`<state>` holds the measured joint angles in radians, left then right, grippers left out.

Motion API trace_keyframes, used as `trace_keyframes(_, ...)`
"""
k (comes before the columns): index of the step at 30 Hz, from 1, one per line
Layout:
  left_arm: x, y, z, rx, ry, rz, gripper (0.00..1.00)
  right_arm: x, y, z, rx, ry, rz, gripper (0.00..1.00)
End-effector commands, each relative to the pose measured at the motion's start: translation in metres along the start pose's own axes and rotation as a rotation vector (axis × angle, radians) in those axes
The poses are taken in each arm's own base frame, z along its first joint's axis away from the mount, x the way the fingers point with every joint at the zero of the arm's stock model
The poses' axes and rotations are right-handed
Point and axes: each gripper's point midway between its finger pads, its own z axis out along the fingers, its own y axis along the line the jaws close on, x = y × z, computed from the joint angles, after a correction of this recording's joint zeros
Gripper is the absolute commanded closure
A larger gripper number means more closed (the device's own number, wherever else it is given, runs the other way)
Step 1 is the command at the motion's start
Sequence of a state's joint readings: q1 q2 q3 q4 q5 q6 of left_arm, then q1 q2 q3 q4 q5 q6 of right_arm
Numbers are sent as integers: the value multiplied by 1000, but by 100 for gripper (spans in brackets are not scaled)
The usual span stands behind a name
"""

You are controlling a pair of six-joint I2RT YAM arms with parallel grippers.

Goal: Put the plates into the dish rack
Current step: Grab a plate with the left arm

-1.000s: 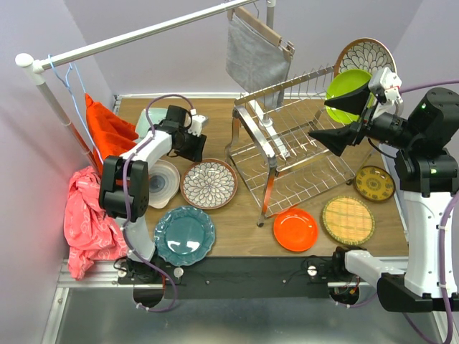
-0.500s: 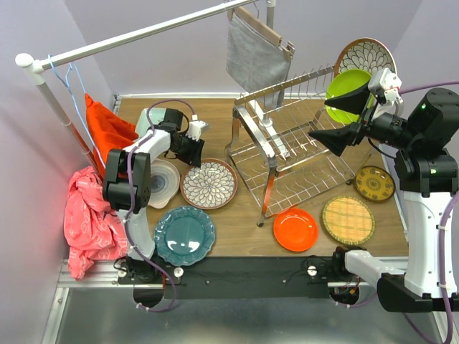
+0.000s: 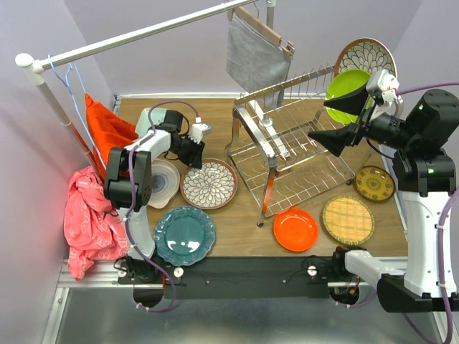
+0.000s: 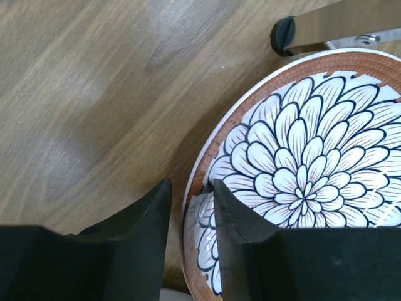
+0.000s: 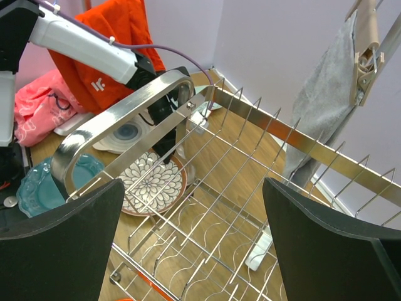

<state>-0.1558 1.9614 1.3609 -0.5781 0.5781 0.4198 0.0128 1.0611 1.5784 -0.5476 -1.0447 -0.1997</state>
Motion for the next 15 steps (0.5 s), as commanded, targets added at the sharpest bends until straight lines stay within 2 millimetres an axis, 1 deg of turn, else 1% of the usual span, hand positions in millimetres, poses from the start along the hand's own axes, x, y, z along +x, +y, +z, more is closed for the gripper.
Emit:
trace_keyframes(1,6,-6,10,15,41,38,60,-4,0,-3,23,-10,-25,0)
trace_keyframes(3,6,-6,10,14,37,45,65,-4,0,-3,23,-10,-26,0)
trace_keyframes(4,4,-8,9,23,31,56,66,-4,0,-4,26,-10,-27,0)
trace_keyframes(5,3,-9,8,29,28,59,70,-3,-1,-3,27,-8,-25,0)
trace_keyframes(9,3,-10,7,28,26,61,75,-4,-3,-4,38,-7,-27,0)
trace_keyframes(10,3,-9,8,23,27,63,78,-4,-2,-4,40,-8,-29,0)
trace_keyframes(11,2,-9,7,23,24,66,85,-4,-3,-4,43,-7,-29,0)
trace_keyframes(12,0,-9,4,19,18,66,89,-4,-3,-4,44,-8,-32,0)
trace_keyframes(15,-7,-10,-4,12,-8,76,99,-4,-3,-5,47,-7,-31,0)
